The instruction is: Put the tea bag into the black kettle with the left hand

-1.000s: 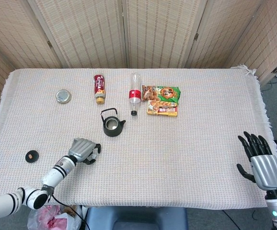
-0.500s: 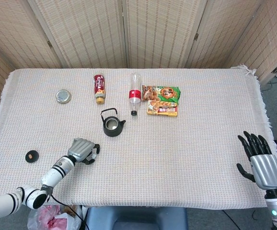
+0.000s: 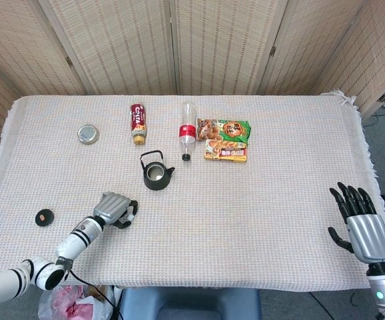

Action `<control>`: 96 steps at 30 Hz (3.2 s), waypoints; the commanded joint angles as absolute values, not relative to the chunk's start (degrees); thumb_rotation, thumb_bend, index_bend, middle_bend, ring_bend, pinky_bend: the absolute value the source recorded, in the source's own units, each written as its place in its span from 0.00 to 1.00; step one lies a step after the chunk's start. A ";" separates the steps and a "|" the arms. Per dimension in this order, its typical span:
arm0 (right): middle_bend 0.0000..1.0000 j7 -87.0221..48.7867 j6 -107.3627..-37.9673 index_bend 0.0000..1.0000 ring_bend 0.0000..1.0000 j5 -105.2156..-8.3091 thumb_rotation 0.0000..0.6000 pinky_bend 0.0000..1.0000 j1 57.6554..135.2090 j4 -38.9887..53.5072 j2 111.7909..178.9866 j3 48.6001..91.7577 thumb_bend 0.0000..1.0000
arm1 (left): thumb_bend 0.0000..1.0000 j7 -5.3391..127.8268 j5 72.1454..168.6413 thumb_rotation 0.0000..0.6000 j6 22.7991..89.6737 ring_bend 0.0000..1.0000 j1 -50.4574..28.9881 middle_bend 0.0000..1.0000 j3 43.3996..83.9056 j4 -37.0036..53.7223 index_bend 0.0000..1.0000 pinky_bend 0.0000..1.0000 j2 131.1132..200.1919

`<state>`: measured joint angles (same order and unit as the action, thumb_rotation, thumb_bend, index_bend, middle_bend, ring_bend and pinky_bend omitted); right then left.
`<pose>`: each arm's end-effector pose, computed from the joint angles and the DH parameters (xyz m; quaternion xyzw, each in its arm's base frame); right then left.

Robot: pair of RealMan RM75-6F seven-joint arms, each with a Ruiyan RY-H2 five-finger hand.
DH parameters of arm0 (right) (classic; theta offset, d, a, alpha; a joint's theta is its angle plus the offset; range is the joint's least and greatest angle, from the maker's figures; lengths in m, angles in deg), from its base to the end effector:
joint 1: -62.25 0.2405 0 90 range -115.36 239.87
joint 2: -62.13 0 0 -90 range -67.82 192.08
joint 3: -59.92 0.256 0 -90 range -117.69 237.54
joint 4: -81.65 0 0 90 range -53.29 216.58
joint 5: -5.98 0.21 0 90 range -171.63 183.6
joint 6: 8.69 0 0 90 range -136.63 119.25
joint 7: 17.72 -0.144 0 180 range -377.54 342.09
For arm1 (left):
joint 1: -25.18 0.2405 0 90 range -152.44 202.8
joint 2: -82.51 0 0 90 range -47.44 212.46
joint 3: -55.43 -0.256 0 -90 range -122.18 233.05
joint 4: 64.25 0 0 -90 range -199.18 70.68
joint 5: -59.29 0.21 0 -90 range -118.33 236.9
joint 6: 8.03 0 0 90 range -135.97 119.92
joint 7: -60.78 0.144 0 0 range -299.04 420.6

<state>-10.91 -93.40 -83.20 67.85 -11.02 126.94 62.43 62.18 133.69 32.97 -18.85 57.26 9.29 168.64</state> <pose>-0.2999 -0.1831 0.1499 0.6344 -0.3430 0.3700 0.5857 -0.2104 0.3431 -0.0292 -0.8069 -0.4023 -0.2627 0.3436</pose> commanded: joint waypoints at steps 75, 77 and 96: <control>0.00 -21.94 -94.93 0.00 0.00 -84.23 1.00 0.00 67.21 -9.82 123.35 62.12 0.23 | 0.37 93.82 102.89 1.00 39.33 1.00 -36.34 1.00 68.54 47.33 0.56 1.00 141.37; 0.00 -22.26 -94.81 0.00 0.00 -83.92 1.00 0.00 67.24 -9.72 123.26 62.26 0.23 | 0.37 94.80 101.46 1.00 39.57 1.00 -37.56 1.00 68.65 47.77 0.56 1.00 141.01; 0.00 -23.96 -93.59 0.00 0.00 -80.94 1.00 0.00 67.23 -9.14 122.78 63.37 0.23 | 0.37 97.83 94.93 1.00 38.37 1.00 -46.26 1.00 66.80 44.56 0.57 1.00 142.79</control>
